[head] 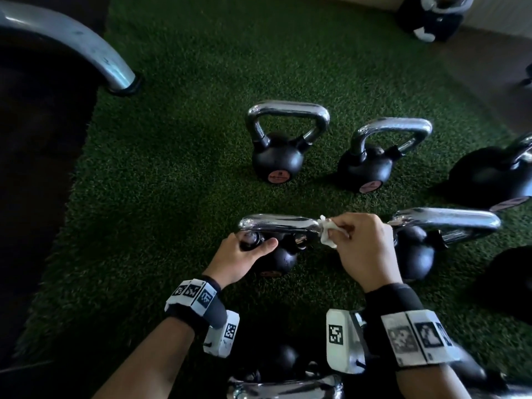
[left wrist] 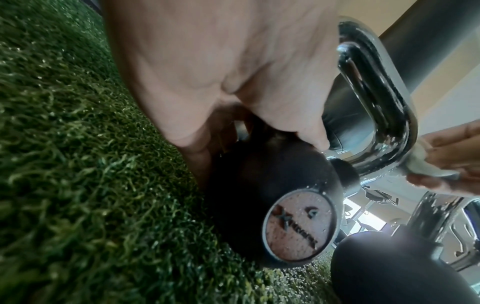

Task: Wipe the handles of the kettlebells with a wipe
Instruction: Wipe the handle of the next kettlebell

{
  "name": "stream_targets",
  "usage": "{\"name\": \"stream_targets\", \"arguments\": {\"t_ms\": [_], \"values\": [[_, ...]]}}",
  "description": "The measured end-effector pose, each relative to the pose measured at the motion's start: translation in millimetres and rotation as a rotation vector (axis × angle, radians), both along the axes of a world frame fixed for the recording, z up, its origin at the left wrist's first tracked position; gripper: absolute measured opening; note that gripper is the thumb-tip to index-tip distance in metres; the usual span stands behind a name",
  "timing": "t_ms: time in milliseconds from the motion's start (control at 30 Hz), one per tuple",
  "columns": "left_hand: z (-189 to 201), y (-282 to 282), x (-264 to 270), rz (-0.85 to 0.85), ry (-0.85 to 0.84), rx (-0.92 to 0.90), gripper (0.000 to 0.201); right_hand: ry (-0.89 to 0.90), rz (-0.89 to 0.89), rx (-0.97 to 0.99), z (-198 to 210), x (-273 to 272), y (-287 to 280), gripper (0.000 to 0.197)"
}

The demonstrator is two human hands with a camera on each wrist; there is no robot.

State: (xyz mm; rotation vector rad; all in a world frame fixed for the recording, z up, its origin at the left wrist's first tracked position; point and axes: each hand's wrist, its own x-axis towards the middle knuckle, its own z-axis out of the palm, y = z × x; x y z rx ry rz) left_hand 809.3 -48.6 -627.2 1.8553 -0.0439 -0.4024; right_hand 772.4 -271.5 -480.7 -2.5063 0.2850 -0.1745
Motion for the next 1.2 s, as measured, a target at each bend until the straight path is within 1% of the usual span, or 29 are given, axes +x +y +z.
{"name": "stream_targets", "arguments": {"t_ms": [100,233,367,467,500,567,633,700,733,767,800,833,867,900,933,967,1000,1067,1100,1133,1200], "values": [[2.9,0.6,0.8,0.001,0.009,0.002,0.082,0.031,0.006,0.05,-7.0,-2.0,-3.7,0.019],[7.4,-0.6,-2.0,0.012,0.02,0.018,0.075,0.131,-0.017,0.155,-22.8,3.1,-10.7,0.016],[10.6,-0.4,-3.1,0.018,0.04,0.008,0.077,0.242,-0.04,0.282,-46.5,14.5,-11.7,0.022],[13.8,0.6,-3.6,-0.004,0.049,-0.003,0.073,0.288,-0.039,0.34,-59.4,17.1,-12.0,0.022],[16.8,1.4,-4.1,-0.011,0.061,0.012,0.072,0.31,-0.045,0.41,-62.3,17.5,-12.3,0.022],[20.6,5.1,-3.2,-0.065,0.083,0.071,0.069,0.35,-0.068,0.531,-64.5,16.7,-15.1,0.023],[29.5,10.9,-2.9,-0.151,0.118,0.153,0.063,0.356,-0.087,0.541,-61.3,12.7,-23.4,0.02],[40.4,20.4,-1.6,-0.206,0.118,0.167,0.05,0.347,-0.099,0.463,-51.4,4.2,-33.8,0.012],[45.3,26.4,-0.9,-0.187,0.101,0.157,0.05,0.338,-0.093,0.431,-42.6,-1.5,-36.7,0.012],[52.0,31.8,-1.6,-0.108,0.076,0.155,0.054,0.311,-0.079,0.431,-32.6,-7.0,-36.8,0.012],[63.4,35.6,-3.9,0.009,0.021,0.164,0.056,0.269,-0.055,0.45,-21.8,-12.6,-34.6,0.011],[78.8,37.1,-6.3,0.123,-0.069,0.16,0.054,0.211,-0.022,0.475,-10.1,-17.0,-30.0,0.012],[93.0,36.5,-9.0,0.198,-0.17,0.14,0.048,0.151,0.015,0.49,0.5,-20.5,-24.2,0.015],[109.1,34.2,-12.5,0.212,-0.247,0.099,0.04,0.095,0.048,0.495,10.0,-22.0,-17.7,0.017],[125.4,30.6,-16.7,0.182,-0.284,0.058,0.032,0.052,0.088,0.494,17.5,-22.4,-11.1,0.019],[139.8,26.4,-22.0,0.131,-0.286,0.026,0.026,0.024,0.126,0.497,23.8,-22.0,-4.3,0.02],[151.9,22.2,-27.1,0.093,-0.291,0.012,0.022,0.003,0.167,0.511,29.0,-21.5,2.1,0.021],[165.1,17.9,-33.2,0.087,-0.347,0.01,0.019,-0.028,0.234,0.541,37.1,-19.7,13.6,0.02],[168.7,16.9,-34.9,0.075,-0.355,-0.009,0.021,-0.036,0.257,0.546,40.1,-18.9,18.6,0.019],[170.5,16.1,-36.1,0.054,-0.31,-0.077,0.025,-0.045,0.279,0.544,42.0,-18.0,22.8,0.018],[173.6,13.6,-38.6,0.022,-0.092,-0.304,0.033,-0.072,0.306,0.531,45.8,-16.8,30.3,0.014]]}}
